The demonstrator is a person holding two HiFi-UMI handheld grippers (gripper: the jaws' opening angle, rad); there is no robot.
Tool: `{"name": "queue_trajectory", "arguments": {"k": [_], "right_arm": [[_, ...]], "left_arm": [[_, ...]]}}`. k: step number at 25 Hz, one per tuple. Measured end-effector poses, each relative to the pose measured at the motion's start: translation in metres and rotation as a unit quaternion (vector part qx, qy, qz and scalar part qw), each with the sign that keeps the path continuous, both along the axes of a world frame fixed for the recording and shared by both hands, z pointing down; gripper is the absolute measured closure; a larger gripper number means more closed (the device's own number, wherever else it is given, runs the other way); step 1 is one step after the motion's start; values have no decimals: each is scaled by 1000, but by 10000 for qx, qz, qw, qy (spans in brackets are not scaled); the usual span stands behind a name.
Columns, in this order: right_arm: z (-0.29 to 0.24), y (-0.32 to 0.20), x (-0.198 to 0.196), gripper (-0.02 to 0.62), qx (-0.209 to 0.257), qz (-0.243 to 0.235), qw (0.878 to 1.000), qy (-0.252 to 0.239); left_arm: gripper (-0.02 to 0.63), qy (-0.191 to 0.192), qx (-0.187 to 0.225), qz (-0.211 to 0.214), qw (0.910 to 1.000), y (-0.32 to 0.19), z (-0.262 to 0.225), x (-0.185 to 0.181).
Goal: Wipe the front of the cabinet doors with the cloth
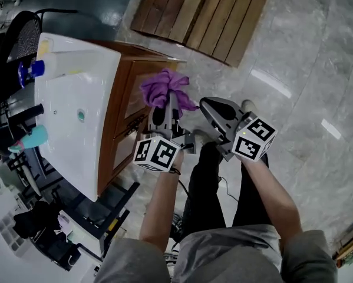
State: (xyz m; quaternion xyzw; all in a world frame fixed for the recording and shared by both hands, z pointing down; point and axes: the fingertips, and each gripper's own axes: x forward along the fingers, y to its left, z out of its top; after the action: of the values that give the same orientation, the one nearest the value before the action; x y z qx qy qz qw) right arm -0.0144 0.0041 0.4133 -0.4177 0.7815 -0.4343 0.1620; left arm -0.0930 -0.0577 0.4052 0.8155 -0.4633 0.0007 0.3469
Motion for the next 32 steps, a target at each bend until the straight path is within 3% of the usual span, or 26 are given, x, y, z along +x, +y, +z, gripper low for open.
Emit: {"name": "queue_trajectory", "arguments": {"k": [11,20,25,32], "right_arm": [[-128,17,14,584,318,-100,9987,390],[-250,20,26,584,910,-119,9909,990],[-317,24,17,584,1565,-254,9757,1514],[-387,27,-1,585,2320,-325,9478,2164]], "left_arm": [[538,-463,652,411,9960,38,-131,23],[538,-342,973,308,9942,56,-245,33],[538,-913,1477,331,9843,65,-306,28],[537,-1196,2067,122,9710,74,-370,9]]}}
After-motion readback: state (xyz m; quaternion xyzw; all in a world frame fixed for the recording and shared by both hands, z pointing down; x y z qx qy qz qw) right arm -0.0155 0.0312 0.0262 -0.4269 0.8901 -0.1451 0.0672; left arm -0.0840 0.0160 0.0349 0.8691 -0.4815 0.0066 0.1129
